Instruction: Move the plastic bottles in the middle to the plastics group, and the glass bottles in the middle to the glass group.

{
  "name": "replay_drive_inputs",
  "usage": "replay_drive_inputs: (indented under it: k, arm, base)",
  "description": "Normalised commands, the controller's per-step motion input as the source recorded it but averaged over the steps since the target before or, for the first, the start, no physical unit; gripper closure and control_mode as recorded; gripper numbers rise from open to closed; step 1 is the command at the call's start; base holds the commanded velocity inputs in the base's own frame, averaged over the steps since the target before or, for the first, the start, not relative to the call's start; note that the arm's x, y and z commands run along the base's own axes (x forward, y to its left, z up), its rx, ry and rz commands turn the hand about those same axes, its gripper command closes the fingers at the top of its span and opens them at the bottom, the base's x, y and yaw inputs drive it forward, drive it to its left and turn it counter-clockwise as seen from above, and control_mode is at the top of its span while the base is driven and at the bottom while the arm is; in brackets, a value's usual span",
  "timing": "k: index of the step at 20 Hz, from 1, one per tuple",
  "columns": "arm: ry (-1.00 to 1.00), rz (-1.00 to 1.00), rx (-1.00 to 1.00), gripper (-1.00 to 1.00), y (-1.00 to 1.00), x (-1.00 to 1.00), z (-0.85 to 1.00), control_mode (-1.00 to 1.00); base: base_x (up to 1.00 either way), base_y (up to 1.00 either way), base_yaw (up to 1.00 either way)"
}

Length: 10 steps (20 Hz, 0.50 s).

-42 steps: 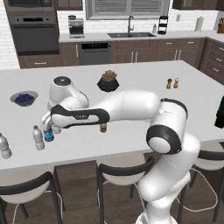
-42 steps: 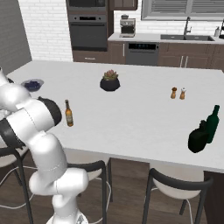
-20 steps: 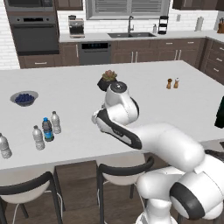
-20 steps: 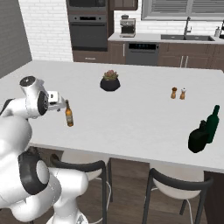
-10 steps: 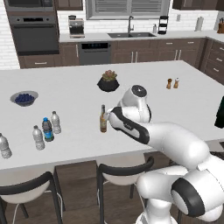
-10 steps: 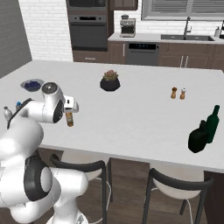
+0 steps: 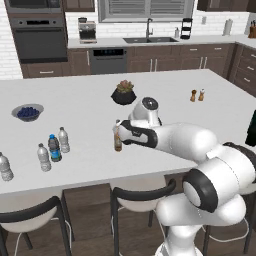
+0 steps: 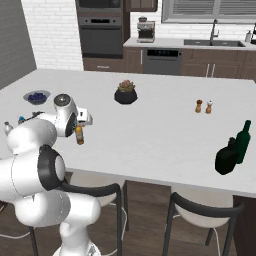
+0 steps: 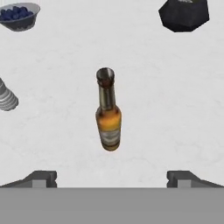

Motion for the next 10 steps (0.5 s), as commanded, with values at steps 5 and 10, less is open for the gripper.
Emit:
replay_drive_inputs:
  k: [5,10]
  arm:
    - [0.00,0.01,0.00,-1.00,0.03,0.09,-0.04,-1.00]
    - [0.00,0.04,-0.02,-1.00,0.11,0.04,-0.40,-1.00]
  base:
    - [0.00,0.00,0.00]
    - [0.00,0.00,0.00]
